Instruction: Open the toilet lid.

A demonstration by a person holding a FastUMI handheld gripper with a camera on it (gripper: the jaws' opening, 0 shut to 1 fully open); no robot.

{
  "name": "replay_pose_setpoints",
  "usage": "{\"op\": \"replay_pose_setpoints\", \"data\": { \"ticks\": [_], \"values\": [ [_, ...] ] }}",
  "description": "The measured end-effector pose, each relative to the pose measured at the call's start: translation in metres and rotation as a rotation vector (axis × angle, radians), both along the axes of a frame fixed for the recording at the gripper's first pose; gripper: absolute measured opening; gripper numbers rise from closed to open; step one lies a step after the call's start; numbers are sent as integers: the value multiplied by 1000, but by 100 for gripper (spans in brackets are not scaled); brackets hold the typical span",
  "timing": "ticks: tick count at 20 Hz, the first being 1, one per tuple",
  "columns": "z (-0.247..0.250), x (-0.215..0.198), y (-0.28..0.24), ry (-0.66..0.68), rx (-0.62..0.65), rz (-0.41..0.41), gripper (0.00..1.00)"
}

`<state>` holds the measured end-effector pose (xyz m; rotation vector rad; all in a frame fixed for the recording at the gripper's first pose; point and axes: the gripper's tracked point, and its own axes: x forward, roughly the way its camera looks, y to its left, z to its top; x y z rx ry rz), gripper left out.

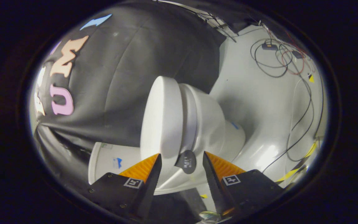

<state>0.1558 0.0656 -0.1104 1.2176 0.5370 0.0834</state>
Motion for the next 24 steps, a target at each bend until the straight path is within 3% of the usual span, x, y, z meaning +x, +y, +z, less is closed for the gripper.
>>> {"op": "replay_pose_setpoints", "data": {
  "ticks": [2, 3, 5, 11, 12, 13, 24],
  "values": [
    [-29, -4, -18, 89, -54, -64, 40],
    [-21, 3, -13, 49, 15, -69, 21],
    [-8, 7, -8, 4, 118, -69, 4],
    [-8, 7, -4, -45, 45, -17, 4],
    [10, -27, -29, -39, 64, -19, 4],
    [-8, 11, -3, -48, 66, -30, 1],
    [8, 4, -5, 0, -24, -49, 1]
  ]
}}
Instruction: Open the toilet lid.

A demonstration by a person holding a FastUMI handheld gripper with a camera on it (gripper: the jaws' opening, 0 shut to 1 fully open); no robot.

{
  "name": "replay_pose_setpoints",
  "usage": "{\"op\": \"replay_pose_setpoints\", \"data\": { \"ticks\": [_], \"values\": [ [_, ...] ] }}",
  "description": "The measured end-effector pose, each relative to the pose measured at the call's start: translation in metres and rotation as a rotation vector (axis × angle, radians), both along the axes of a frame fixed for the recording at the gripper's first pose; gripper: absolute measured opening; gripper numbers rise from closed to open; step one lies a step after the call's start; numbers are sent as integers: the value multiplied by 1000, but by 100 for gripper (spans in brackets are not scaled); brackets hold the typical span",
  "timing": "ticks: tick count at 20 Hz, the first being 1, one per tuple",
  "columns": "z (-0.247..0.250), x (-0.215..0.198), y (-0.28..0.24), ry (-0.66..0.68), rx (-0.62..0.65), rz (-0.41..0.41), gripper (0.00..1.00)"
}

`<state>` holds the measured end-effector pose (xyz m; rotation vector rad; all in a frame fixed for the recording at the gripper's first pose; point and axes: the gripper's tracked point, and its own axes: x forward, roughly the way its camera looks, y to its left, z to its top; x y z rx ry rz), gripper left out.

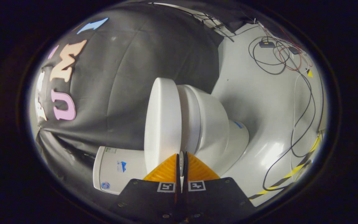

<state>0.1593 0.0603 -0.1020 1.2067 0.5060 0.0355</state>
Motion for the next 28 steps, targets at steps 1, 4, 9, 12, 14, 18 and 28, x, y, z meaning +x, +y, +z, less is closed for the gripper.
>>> {"op": "replay_pose_setpoints", "data": {
  "ticks": [1, 4, 9, 12, 14, 18, 28],
  "values": [
    [5, -1, 1, -6, -11, 2, 1],
    [19, -3, 1, -31, -62, 17, 1],
    [43, -7, 7, -65, -121, 46, 1],
    [56, -10, 11, -72, -182, 49, 1],
    [70, -10, 16, -98, -252, 62, 1],
    [100, -19, 32, -178, -387, 101, 1],
    [154, -34, 70, -269, -463, 152, 1]
  ]
}}
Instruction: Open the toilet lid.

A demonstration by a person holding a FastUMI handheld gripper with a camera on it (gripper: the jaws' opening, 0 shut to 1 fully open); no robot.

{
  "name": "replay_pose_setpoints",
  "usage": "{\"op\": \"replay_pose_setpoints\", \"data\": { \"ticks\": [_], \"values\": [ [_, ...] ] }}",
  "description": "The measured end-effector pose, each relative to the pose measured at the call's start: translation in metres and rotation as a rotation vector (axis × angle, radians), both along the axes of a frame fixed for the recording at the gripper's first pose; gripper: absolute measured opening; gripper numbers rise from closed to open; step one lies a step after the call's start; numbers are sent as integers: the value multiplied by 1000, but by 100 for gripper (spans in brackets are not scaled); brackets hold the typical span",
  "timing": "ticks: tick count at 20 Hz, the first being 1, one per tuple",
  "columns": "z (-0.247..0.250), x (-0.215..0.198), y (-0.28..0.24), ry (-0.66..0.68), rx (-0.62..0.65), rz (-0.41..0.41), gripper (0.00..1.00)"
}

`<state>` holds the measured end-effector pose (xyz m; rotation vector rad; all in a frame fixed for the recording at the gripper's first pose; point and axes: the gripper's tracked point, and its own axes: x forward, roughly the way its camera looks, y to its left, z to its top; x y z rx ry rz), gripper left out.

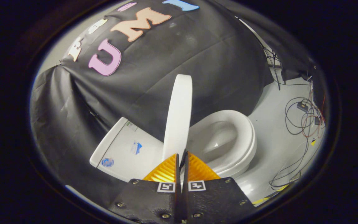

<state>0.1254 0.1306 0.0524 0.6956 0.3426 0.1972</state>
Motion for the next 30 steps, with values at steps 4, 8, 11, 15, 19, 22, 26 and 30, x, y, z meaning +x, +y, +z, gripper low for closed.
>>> {"op": "replay_pose_setpoints", "data": {
  "ticks": [4, 8, 11, 15, 19, 22, 26, 30],
  "values": [
    [18, -5, 17, -34, -51, 22, 1],
    [40, -13, 41, -97, -112, 41, 1],
    [59, -22, 65, -138, -119, 78, 1],
    [78, -34, 96, -177, -61, 164, 1],
    [88, -36, 117, -234, -124, 207, 1],
    [92, -37, 126, -249, -110, 238, 1],
    [92, -39, 134, -297, -122, 292, 1],
    [91, -65, 188, -304, -10, 521, 1]
  ]
}}
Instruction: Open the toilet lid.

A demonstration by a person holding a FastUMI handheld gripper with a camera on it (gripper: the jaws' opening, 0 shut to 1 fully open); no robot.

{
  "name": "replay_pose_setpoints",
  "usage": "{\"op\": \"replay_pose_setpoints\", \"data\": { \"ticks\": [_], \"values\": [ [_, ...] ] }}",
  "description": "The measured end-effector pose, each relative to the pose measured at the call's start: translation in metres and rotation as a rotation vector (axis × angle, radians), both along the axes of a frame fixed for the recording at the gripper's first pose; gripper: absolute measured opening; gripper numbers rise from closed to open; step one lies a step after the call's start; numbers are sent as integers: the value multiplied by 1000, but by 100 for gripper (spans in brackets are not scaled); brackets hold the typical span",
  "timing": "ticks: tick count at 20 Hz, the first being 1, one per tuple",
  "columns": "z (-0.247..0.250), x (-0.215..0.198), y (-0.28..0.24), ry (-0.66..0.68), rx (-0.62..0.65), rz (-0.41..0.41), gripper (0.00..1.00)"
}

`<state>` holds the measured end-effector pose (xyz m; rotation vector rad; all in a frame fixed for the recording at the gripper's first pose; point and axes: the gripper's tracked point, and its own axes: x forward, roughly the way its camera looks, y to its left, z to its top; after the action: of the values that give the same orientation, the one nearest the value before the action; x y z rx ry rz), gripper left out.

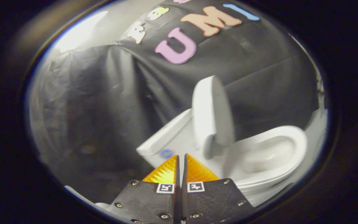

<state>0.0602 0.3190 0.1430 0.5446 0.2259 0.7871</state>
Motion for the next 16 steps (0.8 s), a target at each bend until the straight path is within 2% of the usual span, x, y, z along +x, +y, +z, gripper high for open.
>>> {"op": "replay_pose_setpoints", "data": {
  "ticks": [3, 5, 8, 11, 14, 16],
  "values": [
    [-29, 2, 14, -93, -237, -80, 1],
    [-33, 1, 26, -111, -263, -66, 1],
    [-31, 4, 14, -99, -283, -118, 1],
    [-35, 30, -25, -44, -254, -268, 4],
    [-38, 40, -93, 16, -217, -433, 23],
    [-40, 41, -127, 49, -173, -528, 27]
  ]
}}
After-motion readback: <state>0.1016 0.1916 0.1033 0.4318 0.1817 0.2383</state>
